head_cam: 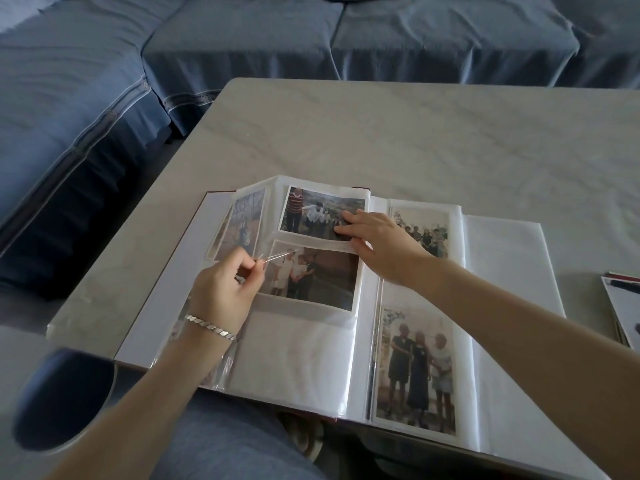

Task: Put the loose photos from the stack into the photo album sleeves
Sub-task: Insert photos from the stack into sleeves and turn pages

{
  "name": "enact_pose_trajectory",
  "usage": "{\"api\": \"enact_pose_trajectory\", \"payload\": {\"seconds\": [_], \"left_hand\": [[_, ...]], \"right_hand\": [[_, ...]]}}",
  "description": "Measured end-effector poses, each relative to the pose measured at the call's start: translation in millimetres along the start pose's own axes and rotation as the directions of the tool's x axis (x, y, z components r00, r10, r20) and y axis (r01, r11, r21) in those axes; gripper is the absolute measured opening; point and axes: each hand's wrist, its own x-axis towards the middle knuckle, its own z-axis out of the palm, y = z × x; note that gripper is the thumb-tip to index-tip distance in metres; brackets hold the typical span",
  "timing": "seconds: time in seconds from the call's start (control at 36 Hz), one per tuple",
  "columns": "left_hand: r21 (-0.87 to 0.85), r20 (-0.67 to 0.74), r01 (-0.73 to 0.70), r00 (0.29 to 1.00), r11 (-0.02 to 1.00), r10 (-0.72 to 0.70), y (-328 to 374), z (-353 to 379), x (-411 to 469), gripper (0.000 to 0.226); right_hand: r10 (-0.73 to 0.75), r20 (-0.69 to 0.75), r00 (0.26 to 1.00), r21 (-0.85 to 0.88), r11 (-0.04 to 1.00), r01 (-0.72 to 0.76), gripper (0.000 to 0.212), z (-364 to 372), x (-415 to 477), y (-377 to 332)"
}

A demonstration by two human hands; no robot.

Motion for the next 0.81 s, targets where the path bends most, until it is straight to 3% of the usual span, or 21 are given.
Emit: {"api": "enact_pose_trajectory", "payload": {"seconds": [0.11,0.22,0.33,0.42,0.47,0.53,0.61,0.67,0.72,0.81], "left_hand": [[-0.16,-0.051,0.171,0.982,0.972,-0.181,1.1,2.0,0.2,0.016],[-0.373,-0.043,0.34,0.923,0.863,-0.382,6.5,5.3,3.2,0.02],[-0.294,0.015,0.445,0.887,0.846,-0.462,0.2,7.6,6.6,0.023],[-0.171,0.186,0.537,0.841,0.826,-0.508,-3.7,8.7,8.6,0.017],[-0.037,0.24,0.481,0.855,0.876,-0.459,0.0,9.4,10.3,0.029],[0.105,0.213,0.318,0.918,0.942,-0.333,9.6,9.9,12.4,0.041],[0.046,0.234,0.002,0.972,0.999,-0.013,28.8,11.6,11.2,0.037],[-0.092,0.377,-0.119,0.915,0.989,0.145,38.7,16.1,6.4,0.034],[-0.101,0.539,-0.166,0.819,0.981,0.194,42.9,23.2,-1.0,0.045],[0.118,0.655,-0.116,0.755,0.986,0.011,37.8,31.3,-7.1,0.056]], "right_hand": [[-0.01,0.014,1.0,0.009,1.0,0.01,0.039,-1.4,-0.3,2.8],[-0.008,0.003,1.0,0.072,0.997,0.008,0.038,-1.9,-1.8,3.2],[-0.012,-0.02,1.0,0.079,0.997,0.014,0.038,-0.4,-3.3,4.1],[-0.017,-0.022,1.0,0.059,0.998,0.018,0.039,3.4,-2.9,4.4],[-0.017,-0.027,0.999,0.042,0.999,0.018,0.039,6.3,-2.9,4.1],[-0.013,-0.032,0.999,0.021,1.0,0.014,0.04,8.5,-3.5,3.8],[-0.008,-0.067,0.998,0.031,0.999,0.01,0.039,10.1,-5.4,1.2],[-0.002,-0.11,0.994,0.052,0.999,0.007,0.038,10.7,-8.9,-0.8],[0.008,-0.13,0.991,0.058,0.998,0.0,0.037,11.2,-15.9,0.3],[0.03,-0.104,0.994,0.06,0.998,-0.024,0.038,9.2,-32.3,8.2]]}}
